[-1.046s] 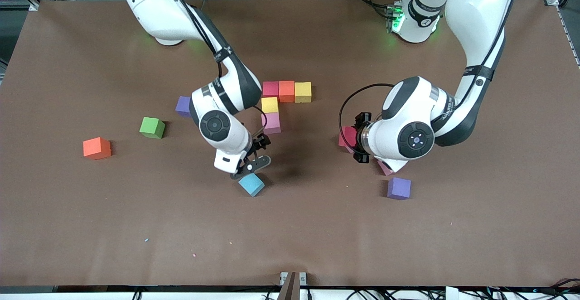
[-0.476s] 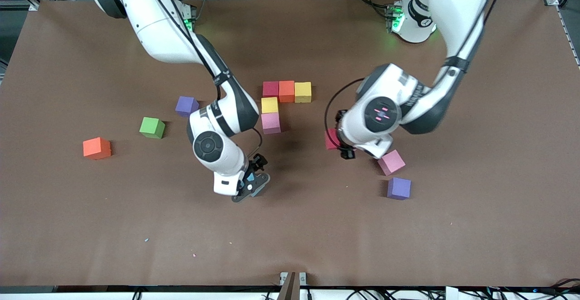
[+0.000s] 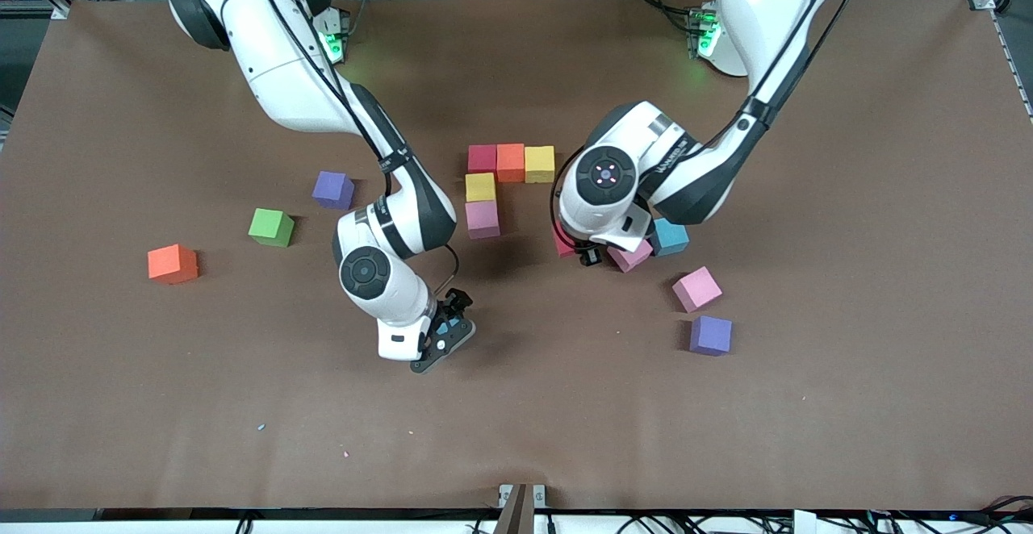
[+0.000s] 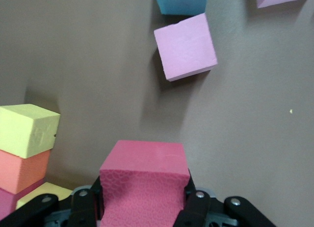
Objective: Arrange 11 blocks into digit 3
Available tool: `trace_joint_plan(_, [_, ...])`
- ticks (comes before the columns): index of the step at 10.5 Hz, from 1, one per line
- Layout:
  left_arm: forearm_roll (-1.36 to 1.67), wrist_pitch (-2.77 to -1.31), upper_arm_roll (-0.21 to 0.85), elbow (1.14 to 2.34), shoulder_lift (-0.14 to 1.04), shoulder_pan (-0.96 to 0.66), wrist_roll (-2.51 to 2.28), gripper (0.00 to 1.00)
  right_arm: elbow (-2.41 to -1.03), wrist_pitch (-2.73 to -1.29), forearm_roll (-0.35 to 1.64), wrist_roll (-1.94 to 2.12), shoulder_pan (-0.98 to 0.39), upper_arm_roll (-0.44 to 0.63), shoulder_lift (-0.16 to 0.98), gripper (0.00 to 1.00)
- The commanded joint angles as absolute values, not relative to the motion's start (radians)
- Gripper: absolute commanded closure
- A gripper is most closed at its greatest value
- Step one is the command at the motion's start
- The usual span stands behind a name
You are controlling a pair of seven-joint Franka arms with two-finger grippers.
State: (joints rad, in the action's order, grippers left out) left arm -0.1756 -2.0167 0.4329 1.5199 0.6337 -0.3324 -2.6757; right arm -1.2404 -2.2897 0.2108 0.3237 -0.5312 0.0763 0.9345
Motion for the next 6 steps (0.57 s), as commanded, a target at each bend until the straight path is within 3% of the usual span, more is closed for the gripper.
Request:
trace_joint_plan(1, [-0.213,-2.107,0.428,1.586,0.620,-0.369,-2.770,1.00,-1.197,-2.298,0.216,0.330,-0.528,0.071,0.971,0.00])
trace_joint_plan(6, [-0.282,-2.247,0.428,1.692,0.636,-0.446,-2.852,1.00,-1.184,-2.284,0.221,0.333,-0.511,0.066,0.945,0.00])
